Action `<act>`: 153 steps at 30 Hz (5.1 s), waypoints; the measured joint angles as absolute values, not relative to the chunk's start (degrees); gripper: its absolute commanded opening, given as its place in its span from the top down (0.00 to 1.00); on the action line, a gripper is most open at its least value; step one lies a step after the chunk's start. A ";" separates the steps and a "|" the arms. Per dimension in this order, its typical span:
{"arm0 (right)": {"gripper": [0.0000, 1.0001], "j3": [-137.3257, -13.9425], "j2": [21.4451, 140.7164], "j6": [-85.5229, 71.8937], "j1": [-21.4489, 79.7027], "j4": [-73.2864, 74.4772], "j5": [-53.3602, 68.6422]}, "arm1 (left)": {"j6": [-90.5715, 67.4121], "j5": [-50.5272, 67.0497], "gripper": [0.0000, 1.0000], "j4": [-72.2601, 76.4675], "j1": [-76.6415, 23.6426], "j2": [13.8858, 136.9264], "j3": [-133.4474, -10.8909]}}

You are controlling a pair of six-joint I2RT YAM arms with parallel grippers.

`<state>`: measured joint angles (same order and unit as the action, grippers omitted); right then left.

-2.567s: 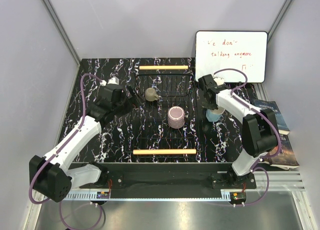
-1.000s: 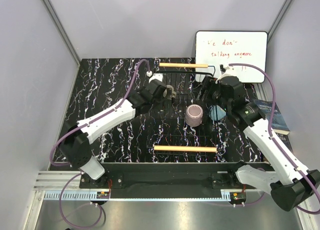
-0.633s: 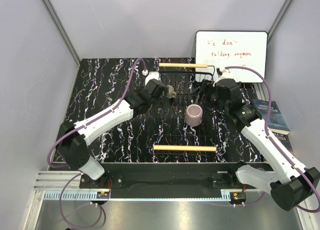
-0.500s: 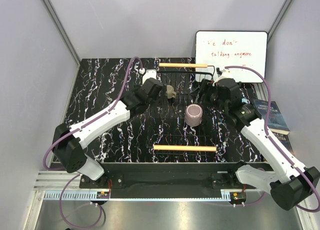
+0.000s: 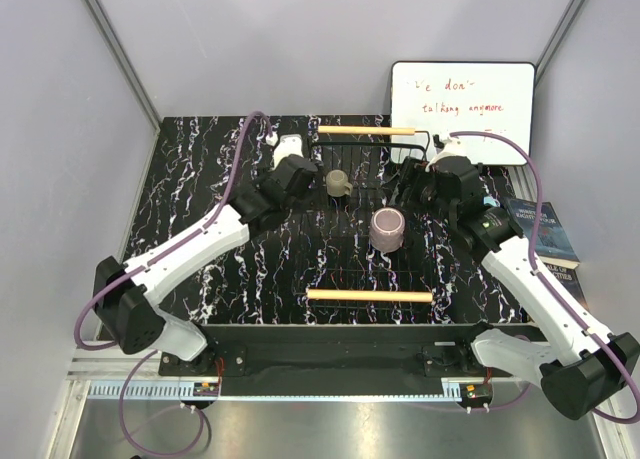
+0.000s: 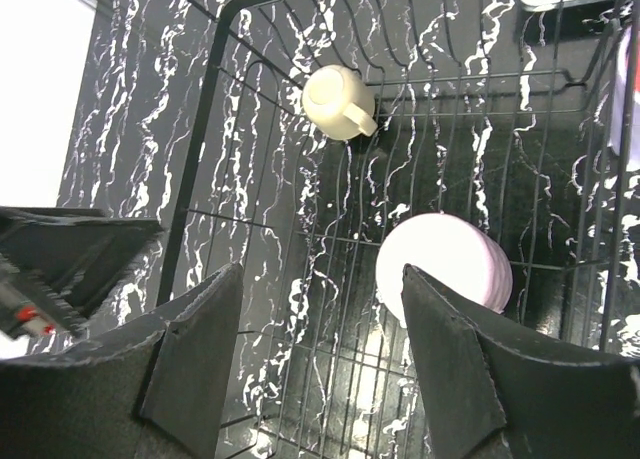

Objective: Unload the cups from the dish rack

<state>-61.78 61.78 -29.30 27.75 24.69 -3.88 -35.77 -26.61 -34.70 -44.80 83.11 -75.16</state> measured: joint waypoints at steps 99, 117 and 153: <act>0.28 -60.82 62.48 -30.98 17.67 31.42 -19.44 | -28.10 -27.29 0.01 -44.64 -22.85 73.34 -74.87; 0.28 -58.87 67.90 -41.52 -6.33 35.18 -16.53 | -29.65 -27.73 0.01 -38.02 -40.93 69.82 -73.54; 0.31 -62.81 93.78 -42.09 -20.03 18.63 -6.66 | -29.63 -26.79 0.01 -36.34 -41.91 72.10 -71.70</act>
